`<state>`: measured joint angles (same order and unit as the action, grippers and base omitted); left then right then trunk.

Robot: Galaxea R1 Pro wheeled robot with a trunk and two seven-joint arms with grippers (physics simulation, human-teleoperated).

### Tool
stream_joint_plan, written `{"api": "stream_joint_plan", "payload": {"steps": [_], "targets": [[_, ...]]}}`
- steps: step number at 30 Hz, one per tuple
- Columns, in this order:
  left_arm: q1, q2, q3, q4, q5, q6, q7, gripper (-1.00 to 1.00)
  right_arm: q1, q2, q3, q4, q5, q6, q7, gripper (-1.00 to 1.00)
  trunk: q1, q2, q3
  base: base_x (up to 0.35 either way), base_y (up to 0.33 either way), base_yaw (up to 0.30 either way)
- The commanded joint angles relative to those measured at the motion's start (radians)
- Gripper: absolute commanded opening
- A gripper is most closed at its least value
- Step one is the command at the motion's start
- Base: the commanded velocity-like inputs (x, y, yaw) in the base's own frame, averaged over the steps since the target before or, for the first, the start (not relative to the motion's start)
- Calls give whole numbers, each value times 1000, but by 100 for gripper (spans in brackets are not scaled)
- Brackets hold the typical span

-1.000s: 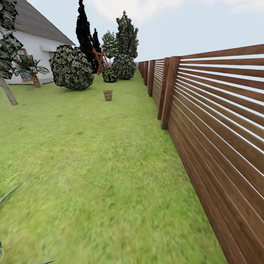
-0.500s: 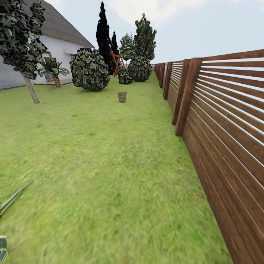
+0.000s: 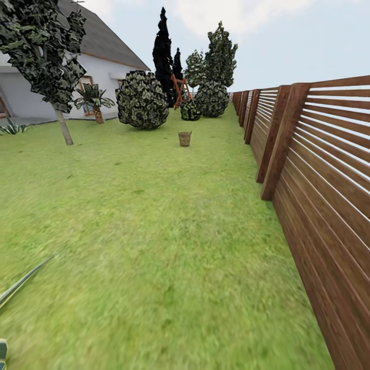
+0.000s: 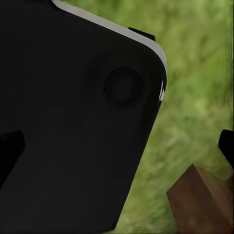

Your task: Take the three Easter eggs out of the wicker basket on the lawn in the garden, then place them on the lawn next to a single tree (choose any tree) so that all three eggs are next to the same tree and none are left in the basket.

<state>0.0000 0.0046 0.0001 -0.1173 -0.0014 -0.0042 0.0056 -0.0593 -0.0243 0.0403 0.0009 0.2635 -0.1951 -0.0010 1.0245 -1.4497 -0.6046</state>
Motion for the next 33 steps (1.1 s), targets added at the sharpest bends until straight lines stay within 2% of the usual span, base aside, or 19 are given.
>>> {"api": "stream_joint_plan", "payload": {"steps": [1, 16, 33], "targets": [[0, 0, 0, -1, 0, 0, 1, 100, 0, 0, 3, 1, -1, -3, 0, 100, 1, 0, -1, 325, -104, 10], [0, 0, 0, -1, 0, 0, 1, 100, 0, 0, 1, 1, -2, -3, -1, 100, 1, 0, -1, 325, -101, 1], [0, 0, 0, -1, 0, 0, 1, 100, 0, -2, 4, 1, -1, -3, -1, 100, 1, 0, -1, 325, -5, 0]]}}
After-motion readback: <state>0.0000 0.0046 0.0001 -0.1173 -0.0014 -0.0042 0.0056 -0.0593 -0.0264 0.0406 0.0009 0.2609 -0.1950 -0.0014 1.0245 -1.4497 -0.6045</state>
